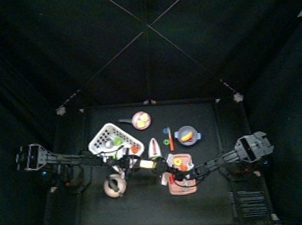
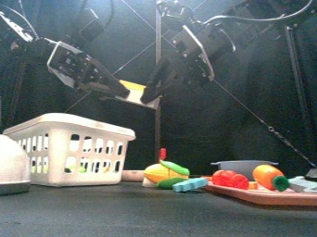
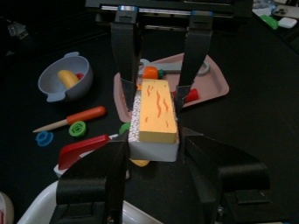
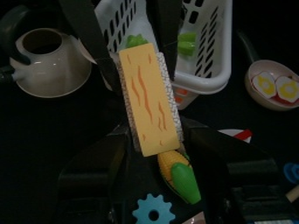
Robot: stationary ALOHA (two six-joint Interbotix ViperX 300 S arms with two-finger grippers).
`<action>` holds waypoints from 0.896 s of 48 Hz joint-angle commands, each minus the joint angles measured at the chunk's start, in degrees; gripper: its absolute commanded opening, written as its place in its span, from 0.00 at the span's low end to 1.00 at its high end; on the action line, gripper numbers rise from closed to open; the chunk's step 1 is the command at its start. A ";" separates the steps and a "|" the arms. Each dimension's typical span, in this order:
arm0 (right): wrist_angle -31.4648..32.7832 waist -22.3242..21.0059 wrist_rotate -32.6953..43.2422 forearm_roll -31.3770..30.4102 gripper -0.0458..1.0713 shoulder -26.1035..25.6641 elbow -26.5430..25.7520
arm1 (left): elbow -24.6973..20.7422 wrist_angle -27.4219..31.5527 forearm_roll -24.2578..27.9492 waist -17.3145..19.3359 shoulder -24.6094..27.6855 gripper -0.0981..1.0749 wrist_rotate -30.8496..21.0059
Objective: Hand over egg sushi
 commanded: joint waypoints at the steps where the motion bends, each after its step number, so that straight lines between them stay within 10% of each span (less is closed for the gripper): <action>1: 1.23 -0.70 0.53 2.02 0.62 -2.29 -0.26 | -0.97 -0.26 -0.18 -0.18 -0.26 0.52 -0.18; 16: 2.20 -0.26 -0.18 3.34 0.87 -2.29 0.79 | -0.97 -0.62 -0.35 -0.09 -0.26 0.52 -0.26; 43: 6.50 0.97 -0.09 5.63 0.88 -3.52 3.52 | -0.70 -0.62 -1.85 0.09 -0.53 0.52 -0.18</action>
